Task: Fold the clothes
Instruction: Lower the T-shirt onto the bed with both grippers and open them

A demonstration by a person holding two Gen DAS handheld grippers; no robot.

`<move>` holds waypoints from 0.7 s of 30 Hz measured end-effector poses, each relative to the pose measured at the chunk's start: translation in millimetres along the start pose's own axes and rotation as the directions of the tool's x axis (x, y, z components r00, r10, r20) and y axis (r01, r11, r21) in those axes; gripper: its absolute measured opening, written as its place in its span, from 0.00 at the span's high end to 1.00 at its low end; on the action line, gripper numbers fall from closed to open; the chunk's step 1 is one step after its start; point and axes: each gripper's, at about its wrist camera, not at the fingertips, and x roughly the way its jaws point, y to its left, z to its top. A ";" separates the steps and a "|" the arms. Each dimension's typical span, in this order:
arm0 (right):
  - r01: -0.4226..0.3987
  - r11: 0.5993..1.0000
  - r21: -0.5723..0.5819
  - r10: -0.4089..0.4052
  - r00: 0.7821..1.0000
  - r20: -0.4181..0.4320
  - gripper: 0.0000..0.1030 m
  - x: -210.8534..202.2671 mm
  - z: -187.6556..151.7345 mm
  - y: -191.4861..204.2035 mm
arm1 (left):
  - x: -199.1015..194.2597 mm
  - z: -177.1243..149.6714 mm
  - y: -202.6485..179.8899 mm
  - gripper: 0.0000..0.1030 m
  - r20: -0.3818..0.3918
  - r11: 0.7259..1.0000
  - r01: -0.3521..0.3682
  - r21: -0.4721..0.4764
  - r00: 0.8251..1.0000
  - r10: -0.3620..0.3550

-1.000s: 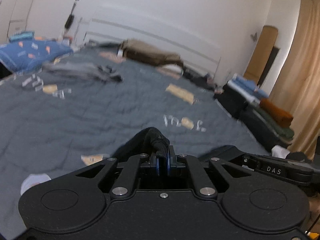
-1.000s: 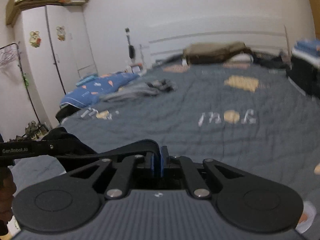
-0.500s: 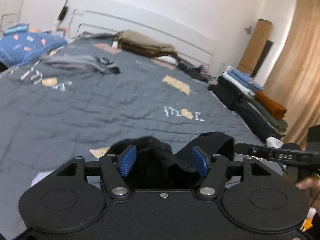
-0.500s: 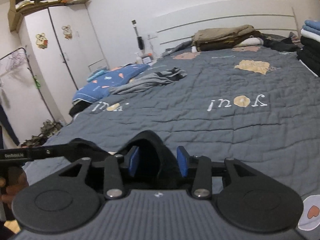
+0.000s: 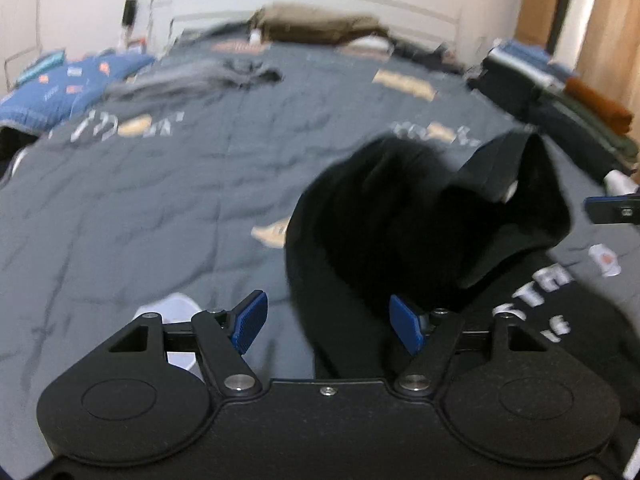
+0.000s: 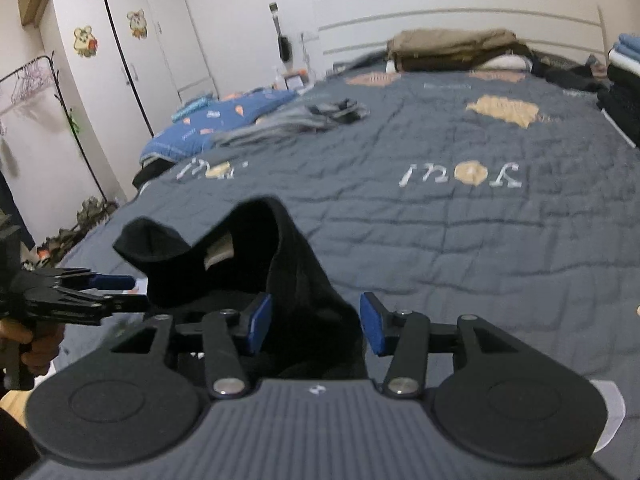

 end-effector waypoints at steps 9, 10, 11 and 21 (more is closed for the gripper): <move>-0.028 1.000 0.006 0.028 0.998 -0.055 0.53 17.1 -7.3 3.1 | 30.3 -1.6 11.0 0.82 -0.069 0.990 0.074 -0.119 0.994 -0.083; -0.028 1.000 0.011 0.029 0.998 -0.059 0.53 18.7 -8.1 2.6 | 30.2 -0.8 11.9 0.94 -0.062 0.989 0.067 -0.131 0.995 -0.076; -0.026 1.000 0.015 0.027 0.998 -0.062 0.53 19.5 -8.5 1.8 | 29.9 0.0 12.9 0.98 -0.054 0.988 0.061 -0.143 0.996 -0.069; -0.016 0.992 0.123 0.018 1.000 -0.017 0.53 17.7 4.3 -20.9 | -9.4 50.2 24.0 0.98 0.193 0.994 -0.065 -0.087 0.978 0.081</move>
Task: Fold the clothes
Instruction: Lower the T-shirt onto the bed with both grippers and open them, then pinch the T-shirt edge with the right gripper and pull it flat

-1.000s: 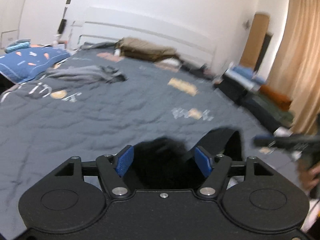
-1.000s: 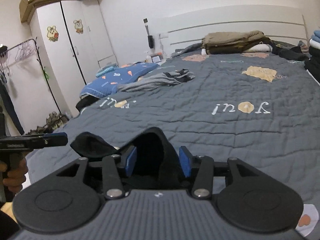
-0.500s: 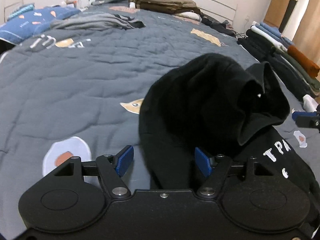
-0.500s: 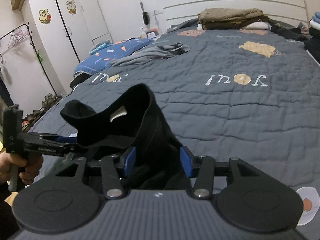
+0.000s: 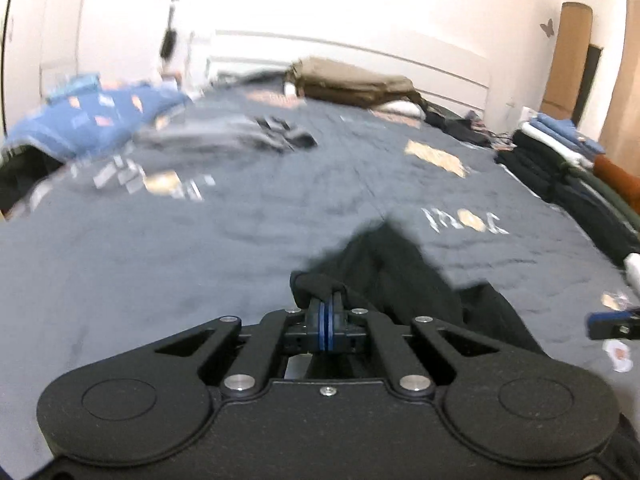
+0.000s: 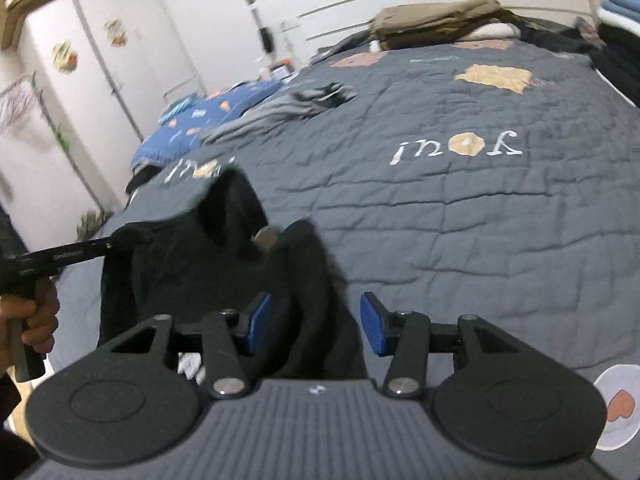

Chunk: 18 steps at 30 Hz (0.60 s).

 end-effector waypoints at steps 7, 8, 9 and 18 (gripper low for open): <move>-0.011 1.000 0.006 0.010 1.000 0.015 0.53 -5.4 6.0 -5.9 | 31.6 38.9 15.9 0.98 0.021 0.986 -0.164 0.026 0.986 0.163; -0.011 1.000 0.012 0.011 1.000 0.012 0.53 -5.4 6.1 -7.0 | 39.5 38.8 18.4 0.98 0.002 0.983 -0.183 0.028 0.983 0.183; -0.012 1.000 0.017 0.012 1.000 0.009 0.53 -5.3 6.2 -7.9 | 47.5 38.5 20.9 0.98 -0.017 0.979 -0.202 0.030 0.979 0.202; -0.047 0.999 0.022 0.050 0.993 -0.104 0.53 5.0 1.7 -6.5 | 25.9 11.0 19.0 0.92 -0.100 0.978 -0.205 -0.032 0.974 0.201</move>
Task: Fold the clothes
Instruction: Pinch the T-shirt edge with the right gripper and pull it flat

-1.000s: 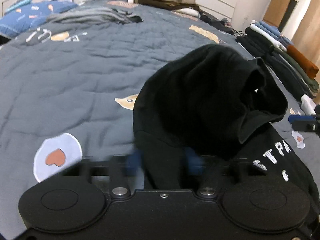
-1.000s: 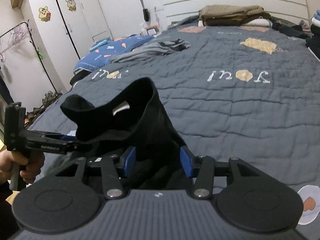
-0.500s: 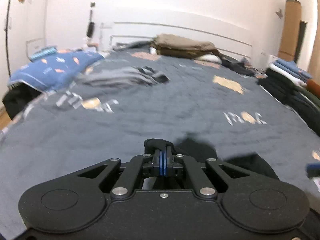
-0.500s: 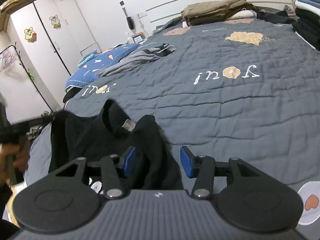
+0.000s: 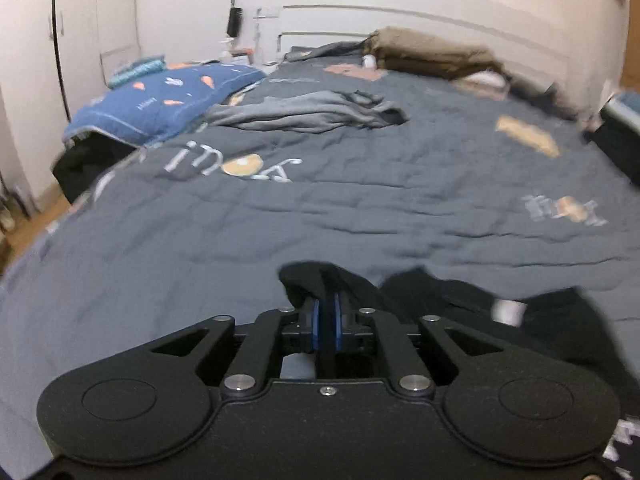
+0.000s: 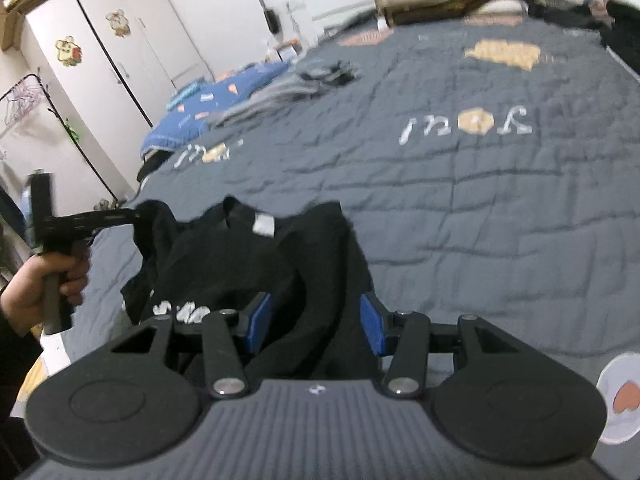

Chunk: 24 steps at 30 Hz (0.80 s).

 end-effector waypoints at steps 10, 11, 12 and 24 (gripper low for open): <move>0.010 0.997 0.075 -0.003 0.996 -0.089 0.53 5.9 -11.6 -11.7 | -91.1 -64.8 -31.3 0.88 0.044 0.970 0.239 -0.055 0.971 -0.236; 0.022 0.997 0.073 -0.015 0.995 -0.094 0.53 6.2 -13.8 -12.3 | -96.5 -69.8 -36.2 0.87 0.045 0.964 0.259 -0.058 0.966 -0.256; 0.033 0.997 0.071 -0.026 0.995 -0.099 0.53 6.5 -15.8 -12.8 | -102.0 -74.8 -41.0 0.85 0.046 0.958 0.278 -0.062 0.960 -0.276; 0.066 0.993 0.095 -0.045 0.977 -0.207 0.53 31.2 -35.7 -19.6 | -104.3 -101.6 -46.0 0.55 0.064 0.939 0.326 -0.108 0.945 -0.320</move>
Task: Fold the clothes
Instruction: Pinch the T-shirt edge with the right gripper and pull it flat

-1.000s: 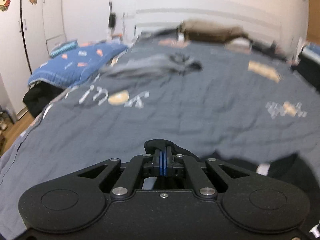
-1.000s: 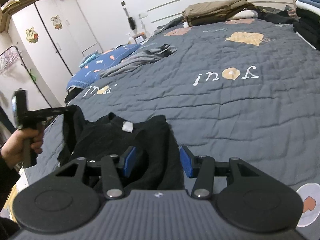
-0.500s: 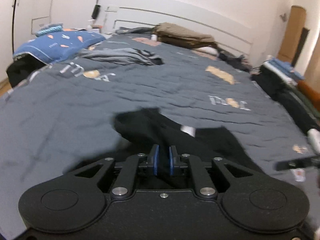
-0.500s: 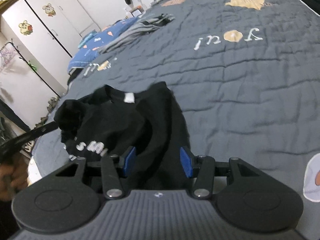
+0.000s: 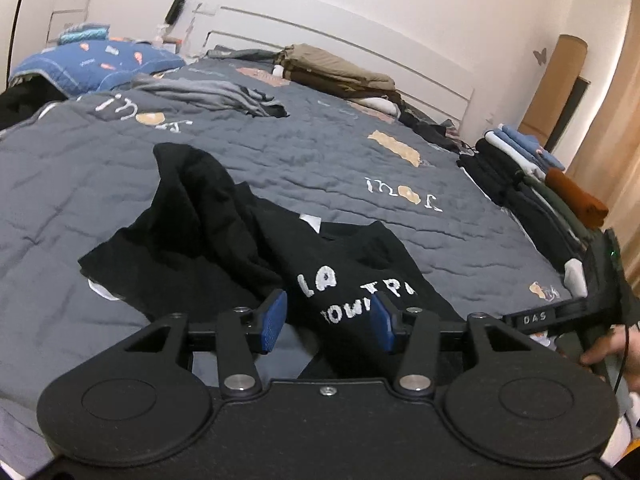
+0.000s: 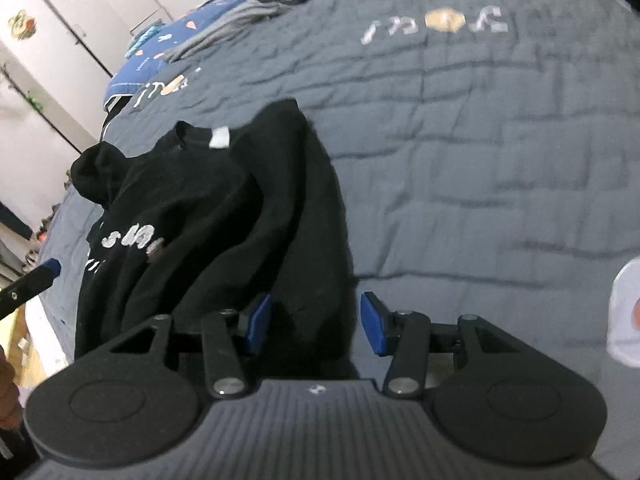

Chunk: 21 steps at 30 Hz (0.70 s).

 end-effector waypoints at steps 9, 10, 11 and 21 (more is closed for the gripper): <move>-0.014 0.999 0.041 0.013 1.000 0.028 0.91 8.8 -0.9 0.9 | 12.0 1.4 6.5 0.55 -0.015 1.000 -0.024 -0.010 1.000 0.024; -0.020 0.999 0.049 0.018 0.999 0.037 0.91 6.8 0.3 1.2 | 11.8 1.7 7.0 0.55 -0.014 1.000 -0.024 -0.011 1.000 0.024; -0.024 0.998 0.053 0.021 0.998 0.056 0.92 3.5 1.9 1.7 | 11.6 2.1 7.4 0.55 -0.014 1.000 -0.024 -0.012 1.000 0.024; 0.010 0.985 0.171 -0.075 0.923 0.377 0.95 -63.4 37.7 -28.4 | 8.8 3.1 8.5 0.55 -0.008 1.000 -0.018 -0.008 1.000 0.018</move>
